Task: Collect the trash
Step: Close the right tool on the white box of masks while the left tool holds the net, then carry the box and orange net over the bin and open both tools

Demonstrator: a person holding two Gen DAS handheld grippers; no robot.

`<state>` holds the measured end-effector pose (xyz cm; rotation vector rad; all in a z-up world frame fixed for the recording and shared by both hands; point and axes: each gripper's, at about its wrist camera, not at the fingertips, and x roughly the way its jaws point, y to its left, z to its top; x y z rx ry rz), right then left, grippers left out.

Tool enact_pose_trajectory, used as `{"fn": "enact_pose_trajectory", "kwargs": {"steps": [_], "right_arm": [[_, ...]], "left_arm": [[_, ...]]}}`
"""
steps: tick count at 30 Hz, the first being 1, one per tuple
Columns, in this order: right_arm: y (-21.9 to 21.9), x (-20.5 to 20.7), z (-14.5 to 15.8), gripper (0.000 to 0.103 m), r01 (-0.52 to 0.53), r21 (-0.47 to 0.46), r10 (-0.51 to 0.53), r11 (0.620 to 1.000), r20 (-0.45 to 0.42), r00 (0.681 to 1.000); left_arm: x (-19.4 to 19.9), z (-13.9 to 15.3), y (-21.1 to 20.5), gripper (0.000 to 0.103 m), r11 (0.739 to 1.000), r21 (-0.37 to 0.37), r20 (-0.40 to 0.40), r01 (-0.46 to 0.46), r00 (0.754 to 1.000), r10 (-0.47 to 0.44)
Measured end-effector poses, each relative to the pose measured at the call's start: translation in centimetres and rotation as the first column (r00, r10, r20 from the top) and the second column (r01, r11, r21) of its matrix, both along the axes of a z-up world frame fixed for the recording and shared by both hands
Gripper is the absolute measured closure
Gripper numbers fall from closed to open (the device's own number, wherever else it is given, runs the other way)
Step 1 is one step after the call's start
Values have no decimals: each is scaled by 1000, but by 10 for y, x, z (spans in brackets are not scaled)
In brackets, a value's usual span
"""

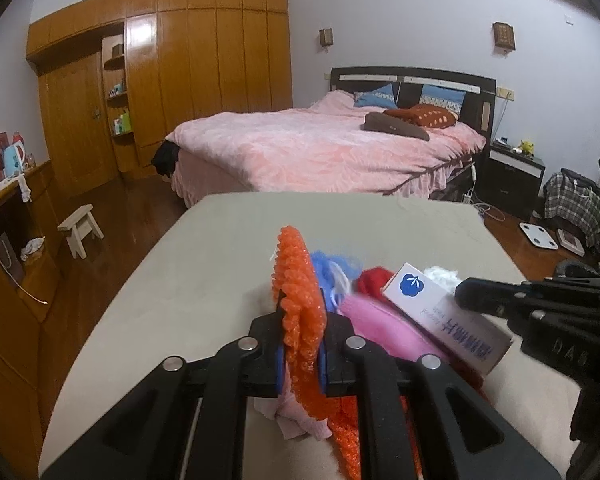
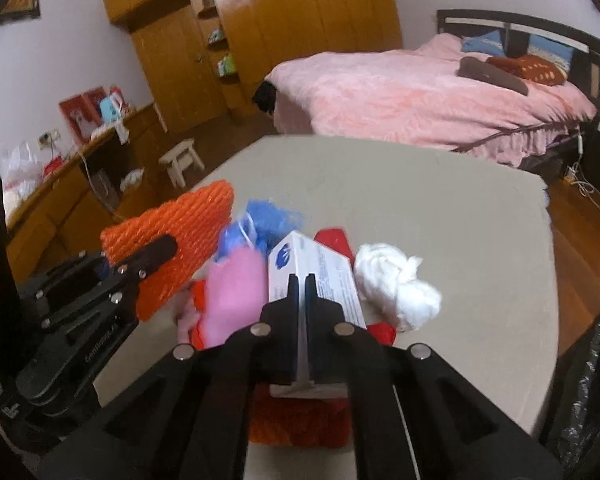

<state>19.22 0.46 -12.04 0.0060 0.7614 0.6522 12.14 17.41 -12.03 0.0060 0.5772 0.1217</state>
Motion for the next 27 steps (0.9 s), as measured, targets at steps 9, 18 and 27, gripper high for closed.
{"fn": "enact_pose_trajectory", "kwargs": {"steps": [9, 18, 27], "right_arm": [[-9, -4, -6, 57, 18, 1, -18, 1000, -58, 998], [-6, 14, -30, 39, 27, -32, -30, 999, -124, 992], [7, 8, -29, 45, -11, -51, 6, 999, -86, 996]], "left_arm": [[-4, 2, -5, 91, 1000, 1, 0, 12, 1000, -12], [-2, -9, 1, 91, 1000, -5, -32, -1, 999, 1], [0, -11, 6, 91, 1000, -11, -42, -11, 999, 10]]}}
